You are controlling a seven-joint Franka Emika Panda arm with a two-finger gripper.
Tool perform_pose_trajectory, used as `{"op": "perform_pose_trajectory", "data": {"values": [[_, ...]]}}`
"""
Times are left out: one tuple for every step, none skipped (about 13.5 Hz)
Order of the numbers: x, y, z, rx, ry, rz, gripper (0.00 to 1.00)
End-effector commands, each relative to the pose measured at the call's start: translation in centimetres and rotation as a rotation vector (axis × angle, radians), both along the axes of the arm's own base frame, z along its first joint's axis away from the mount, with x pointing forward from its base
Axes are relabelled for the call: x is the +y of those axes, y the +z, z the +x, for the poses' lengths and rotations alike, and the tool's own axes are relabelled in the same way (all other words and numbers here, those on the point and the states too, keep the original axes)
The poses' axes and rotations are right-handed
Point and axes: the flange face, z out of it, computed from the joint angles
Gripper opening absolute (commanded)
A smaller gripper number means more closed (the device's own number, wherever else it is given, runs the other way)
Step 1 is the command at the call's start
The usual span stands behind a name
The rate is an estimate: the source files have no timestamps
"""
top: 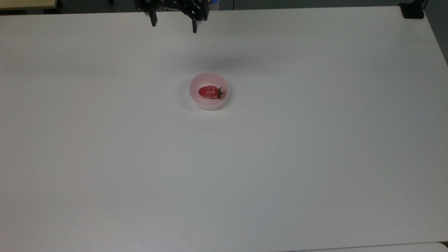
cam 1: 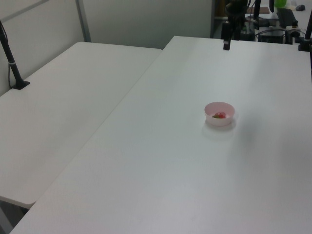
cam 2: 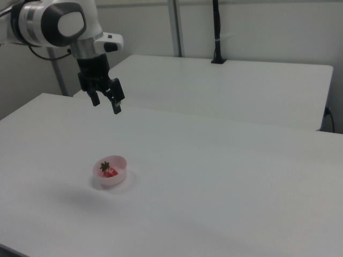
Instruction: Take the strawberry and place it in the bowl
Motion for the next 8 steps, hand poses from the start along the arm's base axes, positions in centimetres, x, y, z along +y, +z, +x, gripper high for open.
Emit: {"op": "perform_pose_trajectory", "data": {"values": [[-0.9, 1.8, -0.2, -0.029, 0.003, 0.022, 1.00], [-1.1, 2.2, -0.2, -0.044, 0.020, 0.019, 1.00], [-1.7, 2.2, -0.2, -0.043, 0.035, 0.018, 1.00], [-1.8, 2.2, -0.2, -0.043, 0.037, 0.018, 1.00], [-1.9, 2.2, -0.1, -0.044, 0.034, 0.018, 1.00], [-1.9, 2.0, 0.0, -0.041, 0.035, 0.017, 1.00], [-1.9, 2.0, -0.2, -0.036, 0.034, 0.017, 1.00], [-1.9, 2.0, -0.2, -0.033, 0.037, 0.017, 1.00]]}}
